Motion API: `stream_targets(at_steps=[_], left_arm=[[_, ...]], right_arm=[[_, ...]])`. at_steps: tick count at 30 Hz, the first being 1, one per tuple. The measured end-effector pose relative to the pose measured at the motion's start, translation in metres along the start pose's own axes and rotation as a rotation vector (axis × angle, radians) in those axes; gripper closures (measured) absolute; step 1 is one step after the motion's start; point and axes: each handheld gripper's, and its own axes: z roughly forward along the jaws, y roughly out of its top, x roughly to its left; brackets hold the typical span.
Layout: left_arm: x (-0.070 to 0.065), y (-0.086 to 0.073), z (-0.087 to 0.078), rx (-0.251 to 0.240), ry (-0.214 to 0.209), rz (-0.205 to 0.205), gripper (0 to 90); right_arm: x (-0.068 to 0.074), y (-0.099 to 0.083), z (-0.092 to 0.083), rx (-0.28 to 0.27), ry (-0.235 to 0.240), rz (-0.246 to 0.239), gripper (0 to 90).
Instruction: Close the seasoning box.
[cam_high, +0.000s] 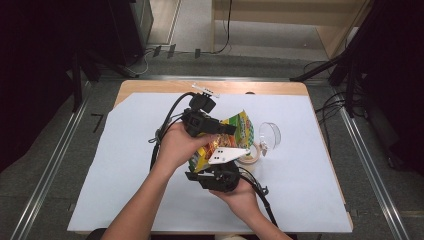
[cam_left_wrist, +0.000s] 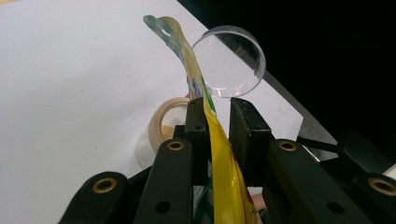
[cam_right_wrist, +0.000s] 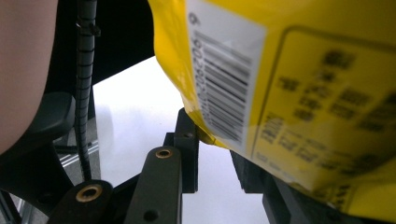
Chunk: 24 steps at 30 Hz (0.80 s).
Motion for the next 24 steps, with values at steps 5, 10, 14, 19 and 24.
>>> stream_targets(at_steps=[5,10,14,19,24], left_arm=[[0.0019,0.0001,-0.0025,-0.01,0.006,-0.003,75.7],[0.0015,-0.0004,-0.002,-0.013,0.008,0.004,75.6],[-0.0005,0.0009,-0.0019,-0.02,0.009,0.006,75.4],[0.0007,0.0013,-0.001,-0.025,0.011,0.002,75.2],[0.0064,0.009,0.0003,-0.016,0.002,-0.015,74.9]], right_arm=[[0.0024,0.0033,0.0009,-0.014,0.013,0.009,74.4],[0.0021,0.003,0.0006,-0.006,0.015,0.002,74.1],[0.0018,0.0037,-0.002,-0.003,0.011,0.003,74.4],[0.0003,0.0047,-0.0026,0.003,0.018,0.005,74.4],[-0.0034,0.0091,-0.0025,0.011,0.029,0.017,74.4]])
